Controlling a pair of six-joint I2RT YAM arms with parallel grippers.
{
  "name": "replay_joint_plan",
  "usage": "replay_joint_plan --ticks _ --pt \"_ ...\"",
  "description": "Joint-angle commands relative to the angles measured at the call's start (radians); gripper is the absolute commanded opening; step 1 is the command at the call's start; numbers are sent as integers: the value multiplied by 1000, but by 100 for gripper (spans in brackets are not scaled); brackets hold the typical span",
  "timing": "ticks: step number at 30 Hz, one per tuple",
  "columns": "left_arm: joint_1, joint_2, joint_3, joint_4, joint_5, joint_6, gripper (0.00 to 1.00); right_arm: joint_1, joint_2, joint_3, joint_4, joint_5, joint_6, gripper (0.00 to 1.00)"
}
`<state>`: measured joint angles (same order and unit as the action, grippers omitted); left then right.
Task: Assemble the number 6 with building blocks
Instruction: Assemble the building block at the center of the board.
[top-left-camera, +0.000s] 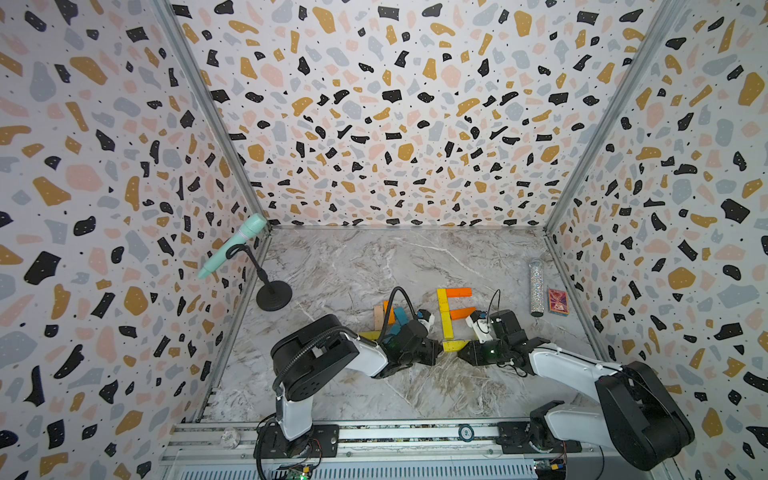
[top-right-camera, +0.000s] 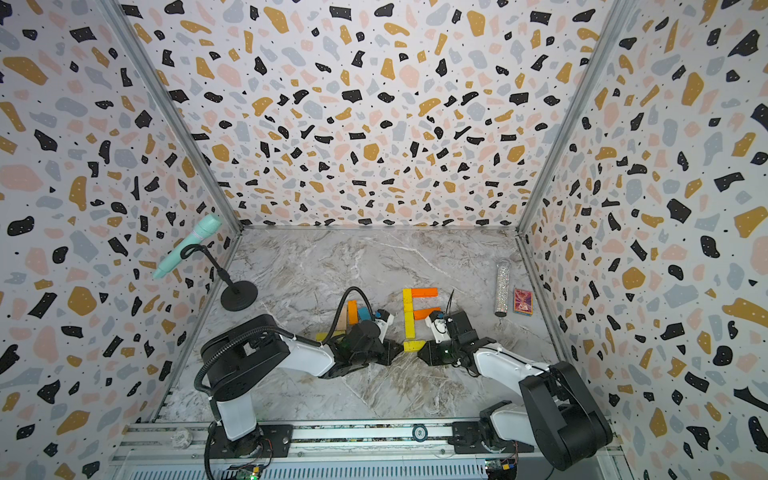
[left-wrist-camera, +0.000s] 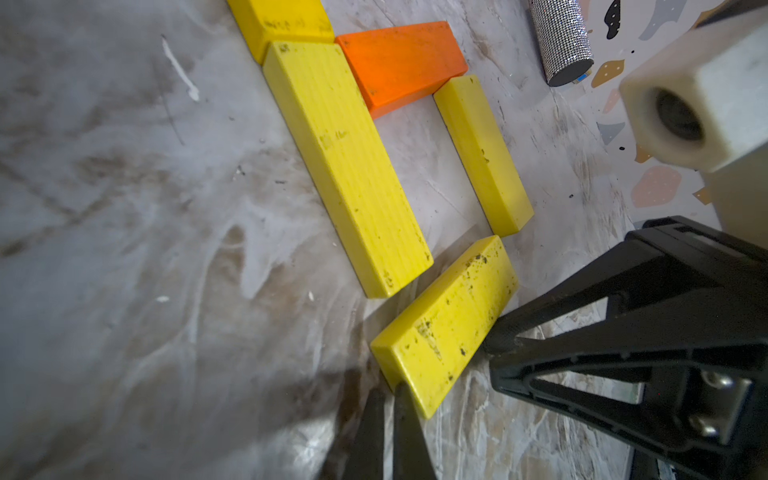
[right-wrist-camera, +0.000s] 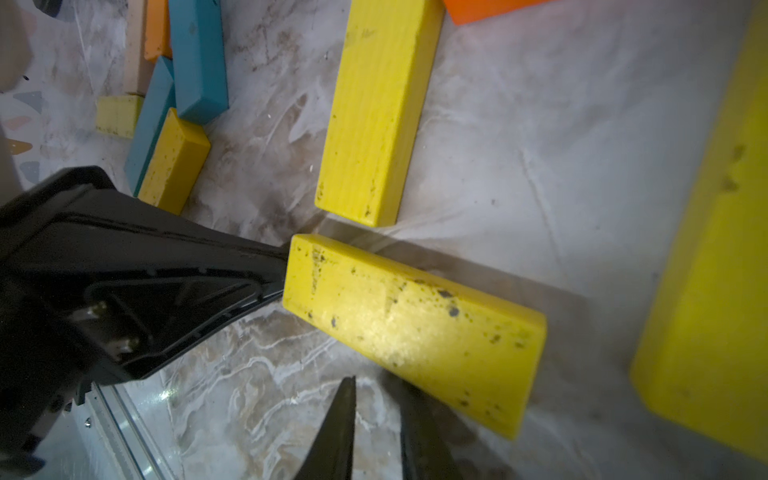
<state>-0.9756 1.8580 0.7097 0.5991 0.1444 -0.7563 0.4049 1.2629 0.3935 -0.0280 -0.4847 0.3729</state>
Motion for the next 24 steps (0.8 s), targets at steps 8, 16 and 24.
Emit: replay_joint_plan --ticks 8,16,24 --pt "-10 31 24 8 -17 3 0 -4 -47 -7 -1 14 14 22" --pt "-9 35 37 -11 -31 9 0 -5 -35 -19 17 -1 15 22" --pt "-9 20 40 -25 -48 8 0 -5 -37 -28 11 11 12 22"
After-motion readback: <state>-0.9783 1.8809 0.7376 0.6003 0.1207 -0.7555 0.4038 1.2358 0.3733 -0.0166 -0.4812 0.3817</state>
